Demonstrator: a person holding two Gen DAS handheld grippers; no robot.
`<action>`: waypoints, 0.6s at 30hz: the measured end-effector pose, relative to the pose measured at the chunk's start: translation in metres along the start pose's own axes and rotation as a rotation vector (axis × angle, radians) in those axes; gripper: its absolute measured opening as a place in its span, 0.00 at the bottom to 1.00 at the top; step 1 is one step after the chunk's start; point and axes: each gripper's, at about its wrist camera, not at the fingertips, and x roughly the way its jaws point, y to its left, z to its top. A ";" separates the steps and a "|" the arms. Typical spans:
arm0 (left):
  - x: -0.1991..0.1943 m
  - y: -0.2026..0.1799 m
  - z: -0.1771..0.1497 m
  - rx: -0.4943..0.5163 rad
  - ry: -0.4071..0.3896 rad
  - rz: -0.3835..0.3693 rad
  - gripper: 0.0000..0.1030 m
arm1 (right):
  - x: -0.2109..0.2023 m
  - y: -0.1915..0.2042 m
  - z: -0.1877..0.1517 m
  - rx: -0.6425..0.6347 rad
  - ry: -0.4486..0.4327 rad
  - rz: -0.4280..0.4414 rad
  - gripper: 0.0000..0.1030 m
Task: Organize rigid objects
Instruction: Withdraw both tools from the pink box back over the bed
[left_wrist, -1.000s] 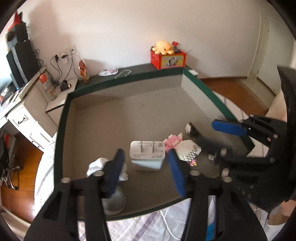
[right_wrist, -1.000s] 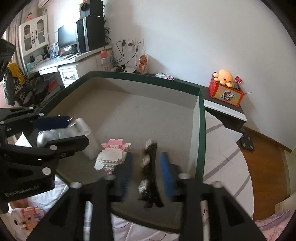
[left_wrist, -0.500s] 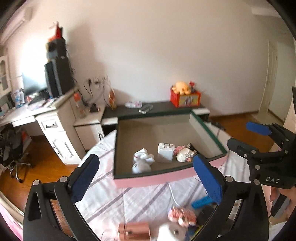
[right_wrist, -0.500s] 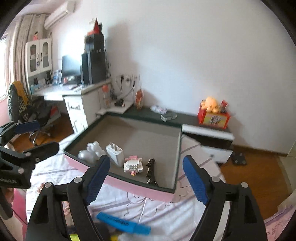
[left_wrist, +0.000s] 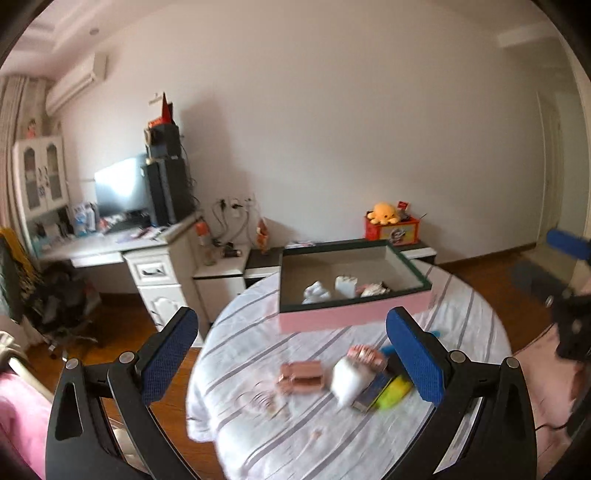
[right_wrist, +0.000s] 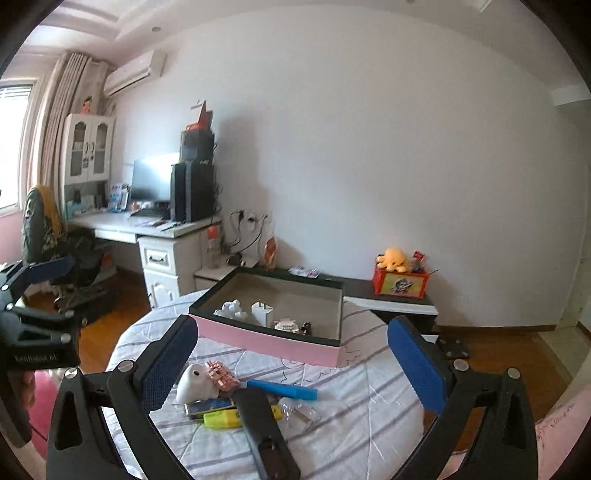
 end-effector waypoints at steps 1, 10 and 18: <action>-0.008 0.002 -0.002 -0.001 -0.007 0.001 1.00 | -0.004 0.001 -0.001 0.002 -0.006 -0.007 1.00; -0.050 0.013 -0.007 -0.028 -0.053 0.007 1.00 | -0.037 0.013 -0.007 -0.003 -0.013 -0.026 1.00; -0.066 0.009 -0.008 0.002 -0.067 0.004 1.00 | -0.055 0.019 -0.015 -0.012 -0.017 -0.023 1.00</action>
